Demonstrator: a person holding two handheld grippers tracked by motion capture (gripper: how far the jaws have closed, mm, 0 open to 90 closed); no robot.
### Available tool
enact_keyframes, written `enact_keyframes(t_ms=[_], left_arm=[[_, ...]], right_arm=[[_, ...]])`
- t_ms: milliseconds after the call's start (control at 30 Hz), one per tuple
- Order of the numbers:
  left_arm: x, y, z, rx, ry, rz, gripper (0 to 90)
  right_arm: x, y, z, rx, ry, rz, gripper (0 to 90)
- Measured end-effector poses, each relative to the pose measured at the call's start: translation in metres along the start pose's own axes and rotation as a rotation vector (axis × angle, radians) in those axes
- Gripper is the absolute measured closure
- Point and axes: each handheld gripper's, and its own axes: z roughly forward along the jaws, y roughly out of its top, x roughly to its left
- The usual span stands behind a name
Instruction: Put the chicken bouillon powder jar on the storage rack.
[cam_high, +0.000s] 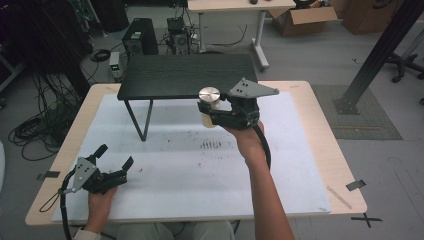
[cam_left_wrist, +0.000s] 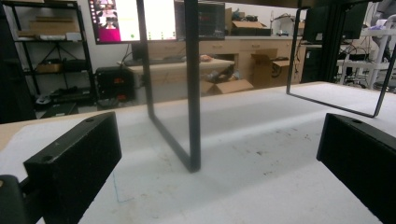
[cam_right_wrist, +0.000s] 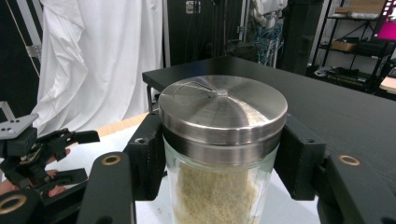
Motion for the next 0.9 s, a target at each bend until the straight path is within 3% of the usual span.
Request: enact_keyframes(t_ms=[600, 900], left_arm=[[0.0, 0.0, 0.0, -0.001, 0.0, -0.001, 0.2], [0.0, 0.0, 0.0, -0.001, 0.0, -0.001, 0.3]], right_arm=[[-0.01, 0.031, 0.012, -0.022, 0.006, -0.023, 42.4], [-0.02, 0.038, 0.021, -0.038, -0.009, -0.007, 42.4]])
